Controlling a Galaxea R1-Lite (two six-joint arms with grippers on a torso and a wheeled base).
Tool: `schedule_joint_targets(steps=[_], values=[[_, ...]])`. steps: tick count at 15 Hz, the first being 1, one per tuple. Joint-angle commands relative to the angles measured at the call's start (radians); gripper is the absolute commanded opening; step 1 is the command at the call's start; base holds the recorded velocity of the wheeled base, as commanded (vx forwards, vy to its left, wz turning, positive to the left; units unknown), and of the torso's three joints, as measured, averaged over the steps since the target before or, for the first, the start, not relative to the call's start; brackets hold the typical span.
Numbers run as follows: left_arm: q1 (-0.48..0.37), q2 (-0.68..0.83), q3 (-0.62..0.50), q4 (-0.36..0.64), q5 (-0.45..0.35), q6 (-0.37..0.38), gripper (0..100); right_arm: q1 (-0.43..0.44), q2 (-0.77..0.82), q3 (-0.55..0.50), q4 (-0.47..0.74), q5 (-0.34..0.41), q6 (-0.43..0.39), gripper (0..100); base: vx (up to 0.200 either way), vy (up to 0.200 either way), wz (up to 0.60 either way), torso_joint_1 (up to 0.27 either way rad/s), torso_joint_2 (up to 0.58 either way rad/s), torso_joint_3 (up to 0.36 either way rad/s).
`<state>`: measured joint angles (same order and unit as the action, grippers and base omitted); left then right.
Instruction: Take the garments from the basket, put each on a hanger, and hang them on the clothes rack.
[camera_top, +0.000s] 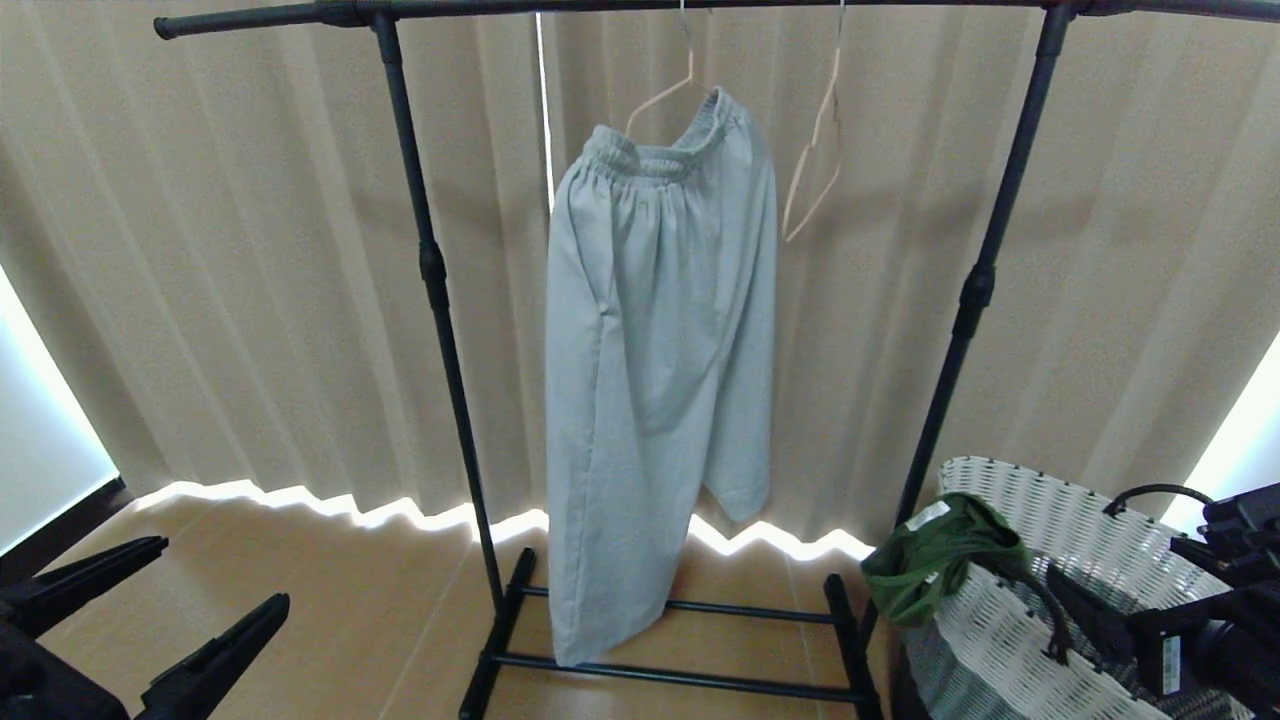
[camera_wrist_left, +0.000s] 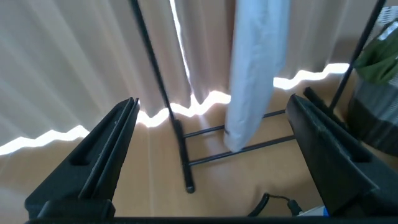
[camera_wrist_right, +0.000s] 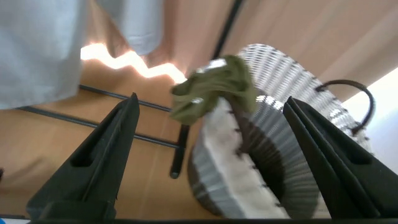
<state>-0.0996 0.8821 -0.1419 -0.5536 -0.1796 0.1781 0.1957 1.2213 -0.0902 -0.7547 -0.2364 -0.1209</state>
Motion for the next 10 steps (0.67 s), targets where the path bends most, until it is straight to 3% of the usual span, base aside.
schedule_joint_targets(steps=[1, 2, 10], values=[[-0.002, 0.000, 0.001, -0.002, 0.000, 0.000, 100, 0.001, 0.001, 0.000, 0.000, 0.000, 0.000, 100, 0.000, -0.200, 0.00, 0.002, 0.00, 0.002], [-0.002, 0.001, 0.002, -0.002, 0.000, 0.000, 100, 0.001, 0.001, 0.000, 0.000, -0.001, 0.000, 100, 0.000, -0.200, 0.00, 0.002, 0.00, 0.002], [-0.002, 0.000, 0.001, -0.002, 0.000, 0.001, 100, 0.001, 0.000, 0.001, 0.000, 0.000, 0.000, 100, 0.000, 0.000, 0.00, 0.000, 0.00, 0.000]])
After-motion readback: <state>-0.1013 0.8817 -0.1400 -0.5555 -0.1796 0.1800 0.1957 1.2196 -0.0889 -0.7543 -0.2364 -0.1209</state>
